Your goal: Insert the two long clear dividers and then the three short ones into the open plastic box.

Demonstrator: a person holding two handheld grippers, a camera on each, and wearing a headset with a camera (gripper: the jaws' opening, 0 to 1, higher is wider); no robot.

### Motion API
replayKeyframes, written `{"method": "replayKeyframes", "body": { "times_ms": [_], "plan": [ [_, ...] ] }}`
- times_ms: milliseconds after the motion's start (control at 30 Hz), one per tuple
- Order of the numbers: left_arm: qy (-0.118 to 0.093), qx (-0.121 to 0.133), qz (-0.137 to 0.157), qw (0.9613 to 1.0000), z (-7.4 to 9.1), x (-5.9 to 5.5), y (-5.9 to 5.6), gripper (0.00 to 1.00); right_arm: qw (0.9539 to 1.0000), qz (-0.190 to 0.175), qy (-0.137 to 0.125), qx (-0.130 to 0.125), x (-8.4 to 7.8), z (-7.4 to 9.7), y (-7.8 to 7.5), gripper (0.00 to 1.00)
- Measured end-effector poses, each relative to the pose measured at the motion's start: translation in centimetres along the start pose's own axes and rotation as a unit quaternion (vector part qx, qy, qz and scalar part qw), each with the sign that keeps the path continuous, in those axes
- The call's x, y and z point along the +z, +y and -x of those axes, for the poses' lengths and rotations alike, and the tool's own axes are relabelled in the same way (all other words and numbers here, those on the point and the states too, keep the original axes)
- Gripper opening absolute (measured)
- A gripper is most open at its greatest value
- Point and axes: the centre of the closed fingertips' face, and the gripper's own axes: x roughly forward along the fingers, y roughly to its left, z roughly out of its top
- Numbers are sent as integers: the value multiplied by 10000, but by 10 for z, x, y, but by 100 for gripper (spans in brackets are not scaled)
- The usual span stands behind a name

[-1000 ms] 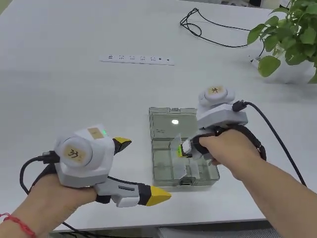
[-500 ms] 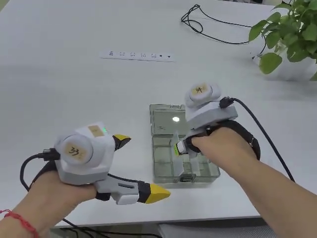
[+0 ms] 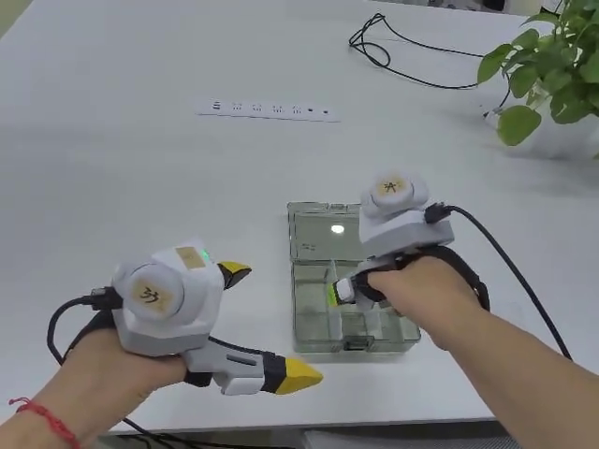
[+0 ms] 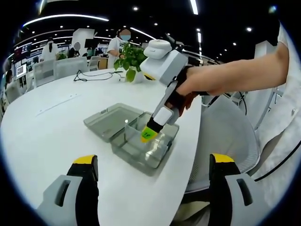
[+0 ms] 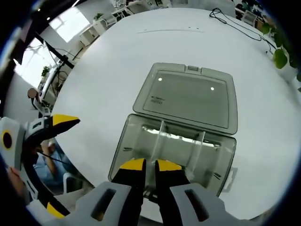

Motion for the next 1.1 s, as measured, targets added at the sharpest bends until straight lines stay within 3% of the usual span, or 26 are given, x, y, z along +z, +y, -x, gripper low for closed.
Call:
{"method": "replayKeyframes", "body": {
  "times_ms": [367,600,900,1100],
  "plan": [
    [34,59,-17,10000,-2,1,4,100,9997,-157,-59,204,-2,-4,0,10],
    [-10,161,38,9999,-1,6,4,100,9983,-183,-269,493,-2,-2,2,11],
    [-42,325,104,9994,1,10,2,100,9942,-468,-485,843,-5,13,-3,14],
    [-51,424,163,9990,3,10,0,100,9920,-429,-698,958,-1,30,-11,14]
  ]
}}
